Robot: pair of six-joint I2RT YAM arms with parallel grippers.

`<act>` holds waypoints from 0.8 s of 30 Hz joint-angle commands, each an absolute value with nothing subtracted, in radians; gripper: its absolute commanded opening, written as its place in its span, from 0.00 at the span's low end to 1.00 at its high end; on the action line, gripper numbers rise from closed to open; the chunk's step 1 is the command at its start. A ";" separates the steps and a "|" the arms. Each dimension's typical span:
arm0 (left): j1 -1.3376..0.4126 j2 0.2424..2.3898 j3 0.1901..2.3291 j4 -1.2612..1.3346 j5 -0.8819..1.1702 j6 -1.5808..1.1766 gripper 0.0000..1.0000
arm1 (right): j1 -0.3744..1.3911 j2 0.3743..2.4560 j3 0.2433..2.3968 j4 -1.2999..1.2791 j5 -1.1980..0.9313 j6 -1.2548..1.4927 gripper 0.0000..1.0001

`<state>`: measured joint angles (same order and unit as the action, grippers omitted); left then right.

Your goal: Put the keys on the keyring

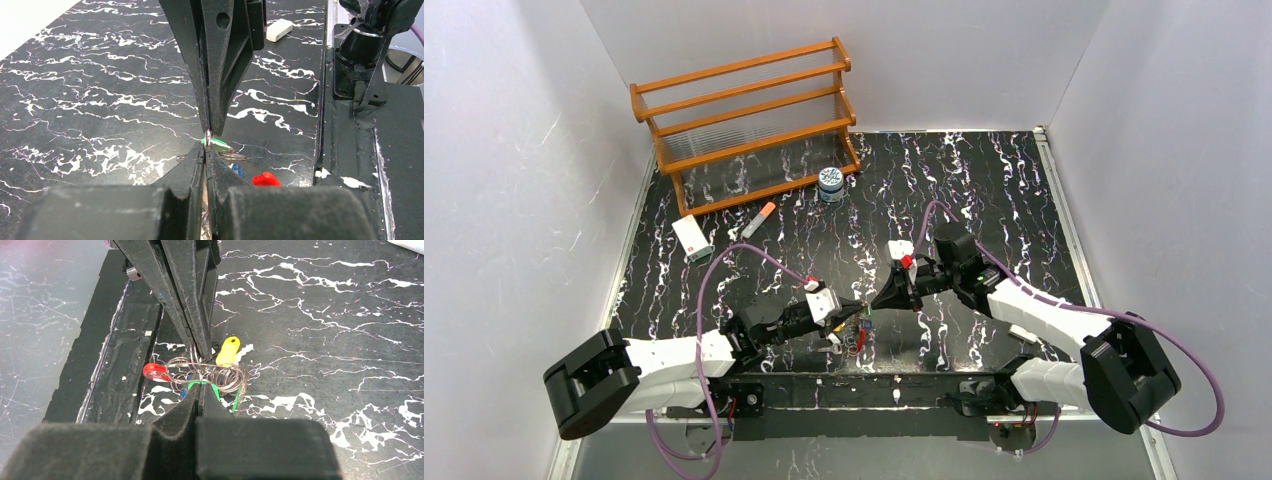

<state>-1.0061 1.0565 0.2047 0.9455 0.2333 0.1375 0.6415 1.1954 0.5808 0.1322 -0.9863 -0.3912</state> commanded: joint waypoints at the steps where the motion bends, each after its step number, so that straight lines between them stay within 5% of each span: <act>1: -1.006 1.040 0.213 1.003 0.245 0.144 0.00 | 0.638 1.192 0.605 0.172 -1.010 -0.378 0.01; 24: -1.006 1.039 0.218 1.006 0.248 0.146 0.00 | 0.637 1.272 0.662 0.037 -0.971 -0.443 0.01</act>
